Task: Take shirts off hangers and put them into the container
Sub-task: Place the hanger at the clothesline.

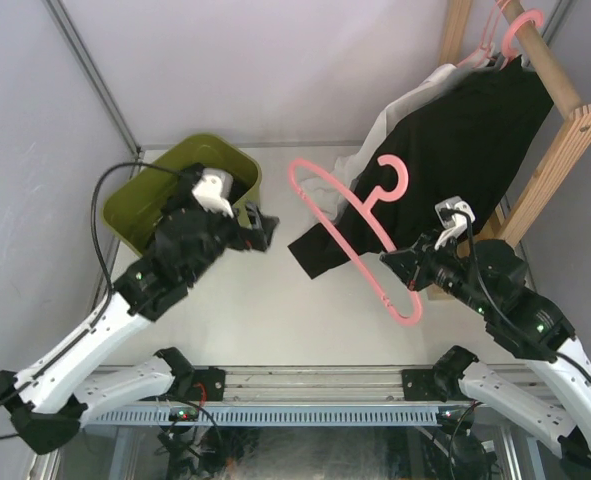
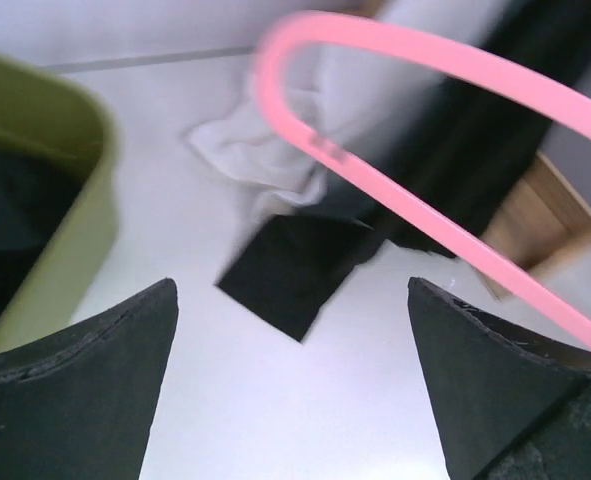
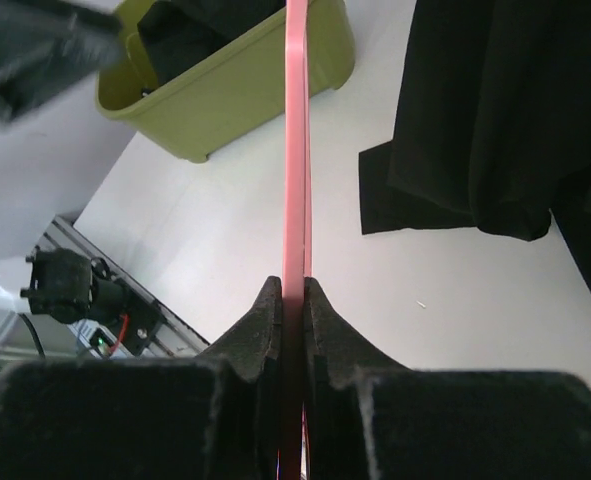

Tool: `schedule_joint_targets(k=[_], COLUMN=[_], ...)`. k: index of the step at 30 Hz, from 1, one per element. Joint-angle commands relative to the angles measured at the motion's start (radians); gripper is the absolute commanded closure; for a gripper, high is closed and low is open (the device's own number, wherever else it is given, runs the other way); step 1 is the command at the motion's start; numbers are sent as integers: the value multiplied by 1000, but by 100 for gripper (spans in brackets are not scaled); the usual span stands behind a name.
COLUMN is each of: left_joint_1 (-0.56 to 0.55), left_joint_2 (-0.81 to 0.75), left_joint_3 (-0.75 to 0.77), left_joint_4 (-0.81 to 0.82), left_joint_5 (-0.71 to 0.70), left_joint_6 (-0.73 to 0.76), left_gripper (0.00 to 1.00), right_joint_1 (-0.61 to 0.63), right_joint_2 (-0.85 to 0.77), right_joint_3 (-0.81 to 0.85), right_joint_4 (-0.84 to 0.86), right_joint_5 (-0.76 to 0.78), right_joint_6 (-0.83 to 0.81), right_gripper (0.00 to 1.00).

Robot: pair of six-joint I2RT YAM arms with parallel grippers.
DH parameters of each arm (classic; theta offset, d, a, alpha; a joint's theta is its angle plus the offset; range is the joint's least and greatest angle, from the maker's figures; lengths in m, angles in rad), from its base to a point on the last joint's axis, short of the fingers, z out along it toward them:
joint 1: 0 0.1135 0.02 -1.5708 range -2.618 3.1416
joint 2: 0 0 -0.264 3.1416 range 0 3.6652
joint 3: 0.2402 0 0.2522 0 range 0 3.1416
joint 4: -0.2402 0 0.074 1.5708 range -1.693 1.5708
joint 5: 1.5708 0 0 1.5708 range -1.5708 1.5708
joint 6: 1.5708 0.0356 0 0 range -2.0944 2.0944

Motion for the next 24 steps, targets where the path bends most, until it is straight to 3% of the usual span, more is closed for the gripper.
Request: schedule_joint_targets(k=[1, 6, 11, 16, 24], left_joint_1=[-278, -606, -815, -914, -947], left_joint_2=[-110, -99, -1, 100, 158], left_joint_3=[-114, -190, -190, -161, -142], left_joint_4=[245, 378, 519, 631, 598], left_joint_5=[-168, -391, -517, -538, -515], left_joint_6=[127, 251, 401, 546, 565], left_gripper=[2, 2, 0, 0, 0], right_joint_1=[12, 71, 144, 203, 301], right_joint_2=[41, 95, 159, 250, 373], right_joint_3=[21, 22, 44, 111, 216], right_joint_4=[108, 151, 172, 105, 11], right_joint_5=[100, 208, 302, 434, 615], right_joint_6=[191, 291, 349, 412, 496], right_gripper=[100, 100, 100, 100, 100])
